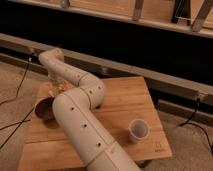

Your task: Drag the pepper across the table

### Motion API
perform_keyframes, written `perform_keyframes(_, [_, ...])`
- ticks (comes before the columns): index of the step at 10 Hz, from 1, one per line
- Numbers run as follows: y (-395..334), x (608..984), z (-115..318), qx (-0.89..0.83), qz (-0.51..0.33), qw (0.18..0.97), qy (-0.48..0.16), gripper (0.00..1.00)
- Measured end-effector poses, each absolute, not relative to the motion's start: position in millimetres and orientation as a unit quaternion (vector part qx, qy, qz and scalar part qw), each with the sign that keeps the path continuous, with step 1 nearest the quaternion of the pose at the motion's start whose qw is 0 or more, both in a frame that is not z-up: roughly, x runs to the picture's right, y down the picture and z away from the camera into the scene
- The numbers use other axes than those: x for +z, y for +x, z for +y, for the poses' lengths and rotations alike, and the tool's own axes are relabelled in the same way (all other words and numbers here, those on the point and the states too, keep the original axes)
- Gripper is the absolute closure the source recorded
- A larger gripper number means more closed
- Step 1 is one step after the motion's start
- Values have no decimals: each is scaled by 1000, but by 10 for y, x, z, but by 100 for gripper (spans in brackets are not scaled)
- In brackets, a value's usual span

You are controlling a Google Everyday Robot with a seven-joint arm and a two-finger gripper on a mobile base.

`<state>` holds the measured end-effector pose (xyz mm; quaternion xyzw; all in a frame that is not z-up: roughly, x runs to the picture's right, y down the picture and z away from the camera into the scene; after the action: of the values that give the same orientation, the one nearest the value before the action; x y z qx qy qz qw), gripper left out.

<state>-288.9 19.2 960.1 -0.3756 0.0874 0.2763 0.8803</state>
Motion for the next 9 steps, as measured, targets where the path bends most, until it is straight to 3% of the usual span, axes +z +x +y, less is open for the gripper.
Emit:
perform_keyframes(4, [-2746,9658,146,295,101,875,-370,35])
perform_keyframes(5, [-2727,9659,132,299,102,873,-370,40])
perform_keyframes(9, [-2703,9635,117,307,100,869,-375,79])
